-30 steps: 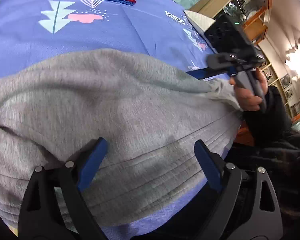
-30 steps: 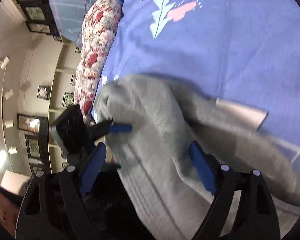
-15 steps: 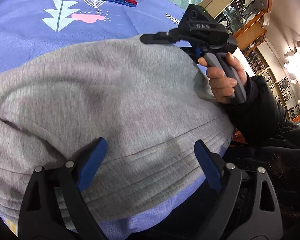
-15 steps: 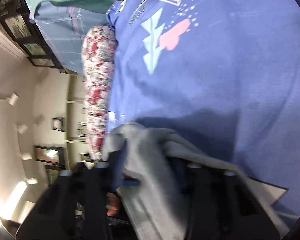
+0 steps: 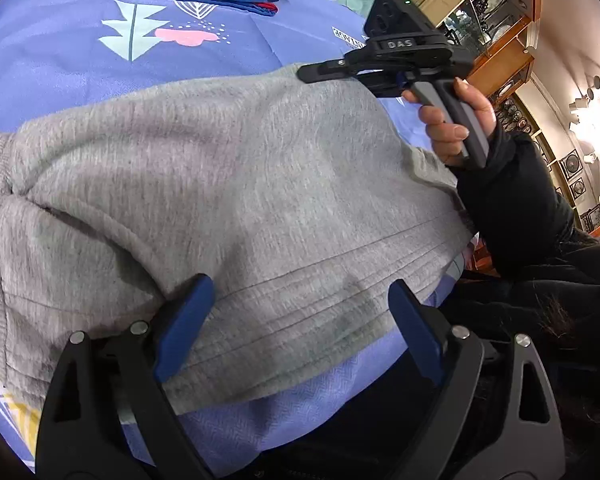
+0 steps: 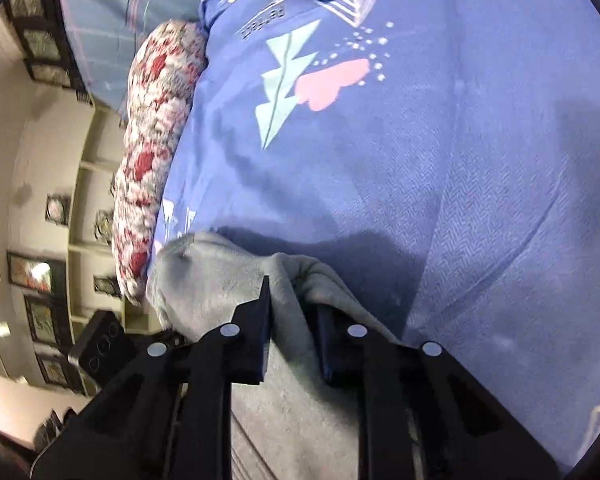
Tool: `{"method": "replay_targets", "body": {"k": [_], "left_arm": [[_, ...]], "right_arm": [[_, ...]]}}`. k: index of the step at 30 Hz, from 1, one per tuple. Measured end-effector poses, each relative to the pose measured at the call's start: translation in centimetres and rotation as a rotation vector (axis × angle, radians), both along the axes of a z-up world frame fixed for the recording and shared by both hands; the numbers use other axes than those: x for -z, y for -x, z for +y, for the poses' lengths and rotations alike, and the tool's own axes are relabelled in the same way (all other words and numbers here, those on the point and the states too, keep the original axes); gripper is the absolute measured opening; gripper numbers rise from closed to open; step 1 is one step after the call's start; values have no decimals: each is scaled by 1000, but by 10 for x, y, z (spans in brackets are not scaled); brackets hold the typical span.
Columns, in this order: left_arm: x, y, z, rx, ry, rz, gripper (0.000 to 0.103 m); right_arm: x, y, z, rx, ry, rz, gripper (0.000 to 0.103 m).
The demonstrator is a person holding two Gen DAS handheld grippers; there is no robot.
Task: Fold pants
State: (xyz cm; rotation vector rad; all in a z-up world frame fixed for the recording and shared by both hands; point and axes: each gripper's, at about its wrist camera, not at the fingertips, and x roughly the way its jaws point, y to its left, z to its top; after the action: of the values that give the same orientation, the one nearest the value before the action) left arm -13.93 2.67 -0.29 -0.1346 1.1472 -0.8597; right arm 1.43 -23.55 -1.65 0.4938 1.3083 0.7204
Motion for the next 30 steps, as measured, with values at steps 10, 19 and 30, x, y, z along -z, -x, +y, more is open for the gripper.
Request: {"method": "replay_targets", "body": {"k": [10,19,30], "left_arm": [[-14,-1,-1,17,-35,-10,90],[-5,-2,5,32,-70,-18,91],[-32,-6,-18,82,-2,-91,91]], "right_arm": [[-45,76,-34,110,24,-128,48],[20,135,-30,261,29,-121,53],[-56,332,-239,1031,377,-357,74]]}}
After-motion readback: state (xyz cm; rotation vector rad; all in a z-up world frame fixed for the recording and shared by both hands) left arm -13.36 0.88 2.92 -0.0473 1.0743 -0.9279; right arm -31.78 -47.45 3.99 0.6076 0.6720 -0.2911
